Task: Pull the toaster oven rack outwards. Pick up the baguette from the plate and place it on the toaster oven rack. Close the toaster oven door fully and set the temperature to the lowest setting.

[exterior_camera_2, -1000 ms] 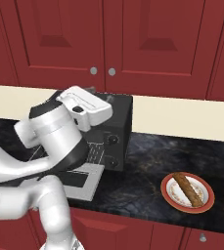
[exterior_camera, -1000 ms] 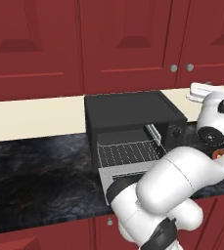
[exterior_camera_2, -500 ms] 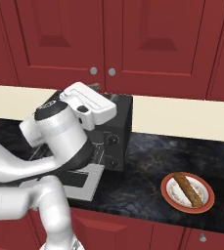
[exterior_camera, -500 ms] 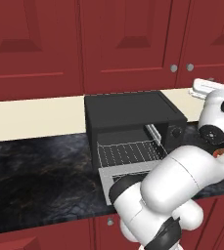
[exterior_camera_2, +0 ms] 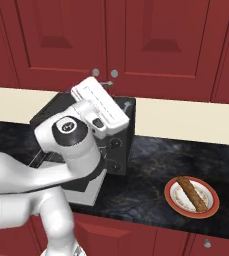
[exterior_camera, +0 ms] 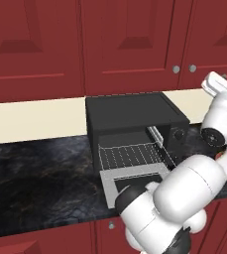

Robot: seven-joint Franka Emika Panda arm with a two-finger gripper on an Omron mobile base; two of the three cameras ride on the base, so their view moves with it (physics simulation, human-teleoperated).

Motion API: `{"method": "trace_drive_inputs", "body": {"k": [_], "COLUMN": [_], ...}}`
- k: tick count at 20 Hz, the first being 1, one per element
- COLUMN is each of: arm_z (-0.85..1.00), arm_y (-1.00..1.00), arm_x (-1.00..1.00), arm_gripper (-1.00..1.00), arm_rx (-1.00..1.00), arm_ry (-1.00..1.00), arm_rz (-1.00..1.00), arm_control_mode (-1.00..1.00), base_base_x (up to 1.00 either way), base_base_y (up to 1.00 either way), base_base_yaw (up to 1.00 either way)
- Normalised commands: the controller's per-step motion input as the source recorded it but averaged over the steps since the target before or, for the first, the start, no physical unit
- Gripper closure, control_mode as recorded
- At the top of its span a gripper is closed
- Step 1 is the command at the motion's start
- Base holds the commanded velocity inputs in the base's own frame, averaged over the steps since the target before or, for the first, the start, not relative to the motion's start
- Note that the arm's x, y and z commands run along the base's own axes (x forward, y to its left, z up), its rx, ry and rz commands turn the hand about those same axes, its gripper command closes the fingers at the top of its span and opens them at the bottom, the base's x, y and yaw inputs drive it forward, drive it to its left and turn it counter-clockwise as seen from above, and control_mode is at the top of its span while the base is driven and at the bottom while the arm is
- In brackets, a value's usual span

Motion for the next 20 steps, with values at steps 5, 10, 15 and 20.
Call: {"method": "trace_drive_inputs", "body": {"k": [5,10,15,20], "arm_z": [0.55,0.41,0.22,0.00], "arm_y": [-0.01,-0.09,-0.27,-0.34], "arm_x": [0.00,-0.03,-0.26,-0.45], "arm_gripper": [-1.00,-1.00,-1.00,-1.00], "arm_rx": [0.63,0.81,0.97,0.84], "arm_ry": [-0.57,-0.61,-0.39,-0.15], "arm_rz": [0.01,0.00,-0.01,-0.03], "arm_control_mode": [-1.00,-1.00,-1.00,-1.00], "base_base_x": [0.00,0.00,0.00,0.00], "base_base_y": [0.00,0.00,0.00,0.00], "base_base_yaw": [0.00,0.00,0.00,0.00]}}
